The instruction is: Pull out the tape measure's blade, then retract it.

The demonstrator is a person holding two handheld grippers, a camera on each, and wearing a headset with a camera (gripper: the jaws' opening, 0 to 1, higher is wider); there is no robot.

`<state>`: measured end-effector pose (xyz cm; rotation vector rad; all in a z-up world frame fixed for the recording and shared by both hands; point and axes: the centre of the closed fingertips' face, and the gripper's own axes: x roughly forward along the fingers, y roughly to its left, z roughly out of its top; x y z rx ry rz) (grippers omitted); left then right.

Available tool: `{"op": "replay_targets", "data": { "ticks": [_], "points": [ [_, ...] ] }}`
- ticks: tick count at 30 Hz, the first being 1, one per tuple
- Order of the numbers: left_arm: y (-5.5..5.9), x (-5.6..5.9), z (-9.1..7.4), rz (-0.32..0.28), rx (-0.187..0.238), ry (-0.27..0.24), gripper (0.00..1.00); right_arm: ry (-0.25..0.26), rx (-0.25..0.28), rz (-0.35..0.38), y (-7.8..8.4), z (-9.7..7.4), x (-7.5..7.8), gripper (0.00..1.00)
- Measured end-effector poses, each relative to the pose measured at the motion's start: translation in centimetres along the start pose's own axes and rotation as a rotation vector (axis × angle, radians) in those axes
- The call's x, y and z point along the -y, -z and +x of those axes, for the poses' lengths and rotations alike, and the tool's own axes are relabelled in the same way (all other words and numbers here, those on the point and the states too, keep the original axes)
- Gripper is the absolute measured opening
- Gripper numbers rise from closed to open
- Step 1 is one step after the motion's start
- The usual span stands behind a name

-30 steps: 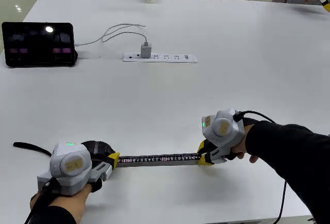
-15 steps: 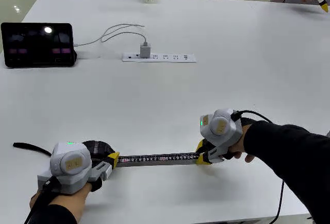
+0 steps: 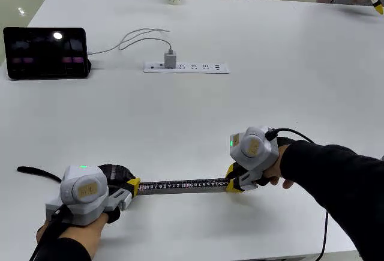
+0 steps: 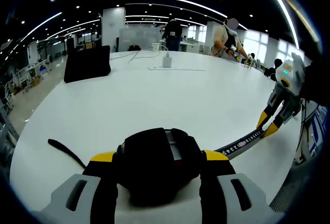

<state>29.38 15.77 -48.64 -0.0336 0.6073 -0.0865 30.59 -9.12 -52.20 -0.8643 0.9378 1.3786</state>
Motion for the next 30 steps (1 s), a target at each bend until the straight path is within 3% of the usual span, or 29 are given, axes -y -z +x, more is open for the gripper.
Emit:
{"op": "replay_targets", "data": {
  "ticks": [30],
  "points": [
    [0.11,0.02,0.08,-0.002,-0.036,0.013,0.59,0.01,0.002,0.022,-0.81,0.39,-0.12,0.11]
  ]
}}
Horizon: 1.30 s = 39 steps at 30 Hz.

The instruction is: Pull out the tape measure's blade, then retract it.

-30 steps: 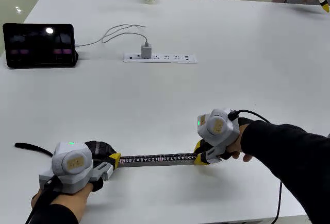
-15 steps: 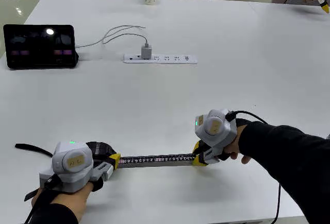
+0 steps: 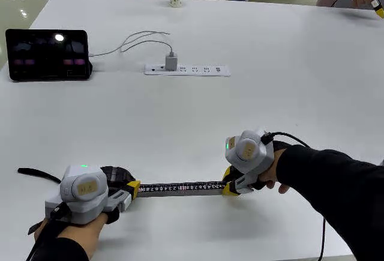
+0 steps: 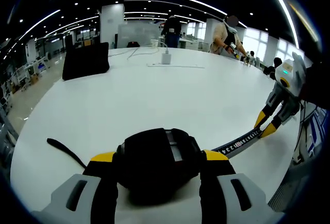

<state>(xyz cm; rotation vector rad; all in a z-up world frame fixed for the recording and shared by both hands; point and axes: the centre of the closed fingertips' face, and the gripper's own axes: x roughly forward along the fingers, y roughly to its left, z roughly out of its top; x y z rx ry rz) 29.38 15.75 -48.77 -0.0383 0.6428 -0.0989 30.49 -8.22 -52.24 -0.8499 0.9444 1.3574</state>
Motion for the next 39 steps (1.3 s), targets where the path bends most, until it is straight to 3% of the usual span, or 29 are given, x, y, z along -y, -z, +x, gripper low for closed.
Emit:
{"op": "replay_targets", "data": {
  "ticks": [39],
  "points": [
    [0.1,0.1,0.1,-0.001,-0.014,0.005,0.59,0.0,-0.005,-0.012,-1.2,0.5,-0.2,0.11]
  ]
}}
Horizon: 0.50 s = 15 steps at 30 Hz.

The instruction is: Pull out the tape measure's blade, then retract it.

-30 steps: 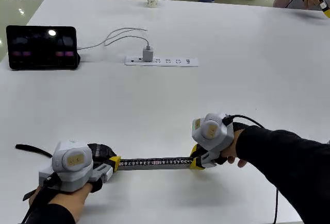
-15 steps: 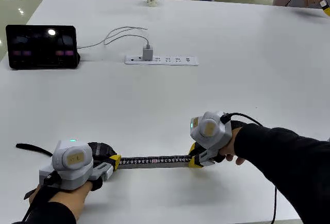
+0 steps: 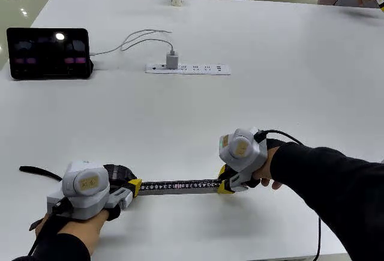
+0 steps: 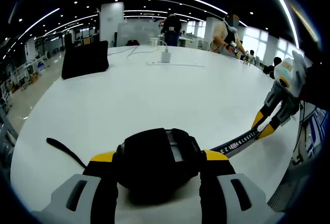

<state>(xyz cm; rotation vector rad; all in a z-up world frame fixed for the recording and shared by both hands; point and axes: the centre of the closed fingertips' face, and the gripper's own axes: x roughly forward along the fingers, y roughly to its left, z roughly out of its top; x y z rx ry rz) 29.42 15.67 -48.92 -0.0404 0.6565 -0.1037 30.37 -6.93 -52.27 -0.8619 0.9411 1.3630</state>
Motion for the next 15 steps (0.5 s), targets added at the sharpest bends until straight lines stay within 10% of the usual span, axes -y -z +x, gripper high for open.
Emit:
{"op": "replay_targets", "data": {
  "ticks": [15],
  "points": [
    [-0.03,0.06,-0.05,0.0,0.0,-0.001,0.59,-0.002,-0.003,0.006,-0.4,0.17,-0.08,0.11]
  ]
}}
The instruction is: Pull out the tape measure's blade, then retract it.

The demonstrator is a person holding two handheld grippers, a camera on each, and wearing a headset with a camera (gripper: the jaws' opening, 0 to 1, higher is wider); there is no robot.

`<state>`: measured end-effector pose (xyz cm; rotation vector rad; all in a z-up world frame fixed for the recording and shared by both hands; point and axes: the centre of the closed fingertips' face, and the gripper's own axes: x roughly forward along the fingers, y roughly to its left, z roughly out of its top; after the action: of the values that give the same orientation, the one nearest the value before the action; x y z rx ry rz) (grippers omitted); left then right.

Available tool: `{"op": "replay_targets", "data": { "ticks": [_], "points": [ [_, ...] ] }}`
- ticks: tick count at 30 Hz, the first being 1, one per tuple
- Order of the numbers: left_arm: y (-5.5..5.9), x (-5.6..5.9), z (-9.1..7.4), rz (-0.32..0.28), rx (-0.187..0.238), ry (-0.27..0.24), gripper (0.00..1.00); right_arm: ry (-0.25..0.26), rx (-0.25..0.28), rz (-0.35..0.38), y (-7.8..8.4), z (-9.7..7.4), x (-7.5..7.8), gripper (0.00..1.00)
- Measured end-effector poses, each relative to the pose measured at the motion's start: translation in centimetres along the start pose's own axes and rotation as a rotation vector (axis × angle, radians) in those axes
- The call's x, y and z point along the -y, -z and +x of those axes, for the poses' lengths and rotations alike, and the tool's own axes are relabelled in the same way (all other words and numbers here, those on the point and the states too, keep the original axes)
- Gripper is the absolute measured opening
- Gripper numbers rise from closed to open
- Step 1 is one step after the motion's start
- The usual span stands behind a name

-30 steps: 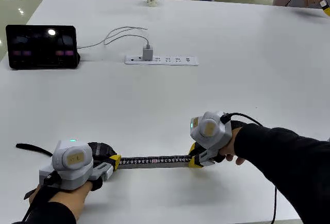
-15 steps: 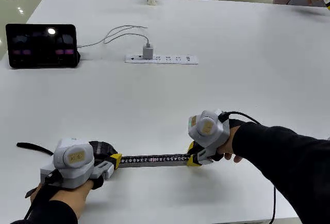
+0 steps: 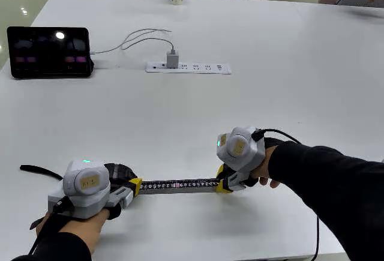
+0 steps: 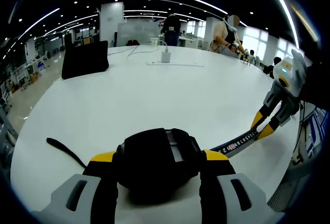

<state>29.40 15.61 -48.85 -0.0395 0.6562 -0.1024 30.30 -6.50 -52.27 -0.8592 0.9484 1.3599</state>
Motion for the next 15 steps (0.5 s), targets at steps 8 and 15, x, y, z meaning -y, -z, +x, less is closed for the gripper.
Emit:
{"op": "replay_targets", "data": {
  "ticks": [8,15],
  "points": [
    [-0.02,0.0,0.04,0.0,-0.002,0.001,0.59,0.0,0.0,0.002,-0.29,0.12,-0.03,0.11],
    [-0.05,0.0,0.01,0.001,-0.003,0.001,0.59,-0.004,0.008,0.011,-0.55,0.2,-0.04,0.11]
  ]
}}
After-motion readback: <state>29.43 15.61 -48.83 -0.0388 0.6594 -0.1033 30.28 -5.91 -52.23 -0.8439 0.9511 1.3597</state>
